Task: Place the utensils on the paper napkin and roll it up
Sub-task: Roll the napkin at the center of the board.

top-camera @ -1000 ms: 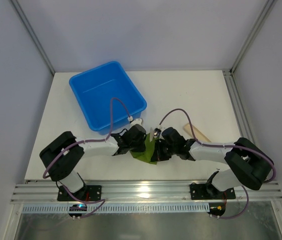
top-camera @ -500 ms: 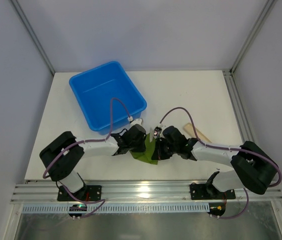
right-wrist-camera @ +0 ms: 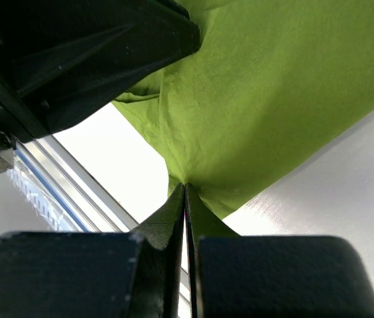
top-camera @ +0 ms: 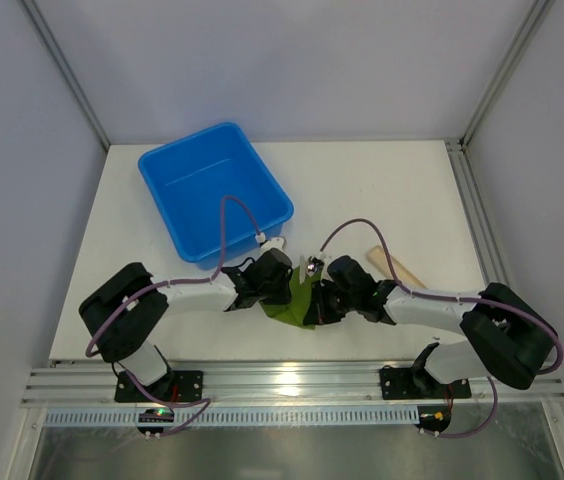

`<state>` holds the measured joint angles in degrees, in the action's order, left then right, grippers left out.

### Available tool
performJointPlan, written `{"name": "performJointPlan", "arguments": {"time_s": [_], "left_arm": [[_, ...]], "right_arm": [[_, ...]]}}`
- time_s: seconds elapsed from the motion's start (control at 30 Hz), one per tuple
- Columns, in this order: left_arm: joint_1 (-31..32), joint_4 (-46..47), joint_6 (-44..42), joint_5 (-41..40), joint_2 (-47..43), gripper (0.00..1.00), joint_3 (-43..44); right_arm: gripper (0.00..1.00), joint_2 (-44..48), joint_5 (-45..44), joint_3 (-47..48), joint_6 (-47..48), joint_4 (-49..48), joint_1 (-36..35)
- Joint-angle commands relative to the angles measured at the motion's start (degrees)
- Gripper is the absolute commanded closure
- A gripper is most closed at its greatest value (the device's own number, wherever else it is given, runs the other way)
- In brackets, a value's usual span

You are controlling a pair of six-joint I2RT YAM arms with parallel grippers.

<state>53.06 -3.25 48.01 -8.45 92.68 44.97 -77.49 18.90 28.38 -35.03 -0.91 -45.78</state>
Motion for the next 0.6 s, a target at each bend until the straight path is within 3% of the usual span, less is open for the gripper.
{"name": "performJointPlan", "arguments": {"time_s": [0.0,0.57], "left_arm": [[-0.3,1.0,0.2,-0.3,-1.4,0.83,0.0],[-0.3,0.2,0.3,1.2,-5.9,0.83,-0.3]], "right_arm": [[0.96,1.2,1.3,-1.0,-0.3,-4.0,-0.5],[0.96,-4.7,-2.3,-0.5,-0.4,-5.6,-0.5]]}}
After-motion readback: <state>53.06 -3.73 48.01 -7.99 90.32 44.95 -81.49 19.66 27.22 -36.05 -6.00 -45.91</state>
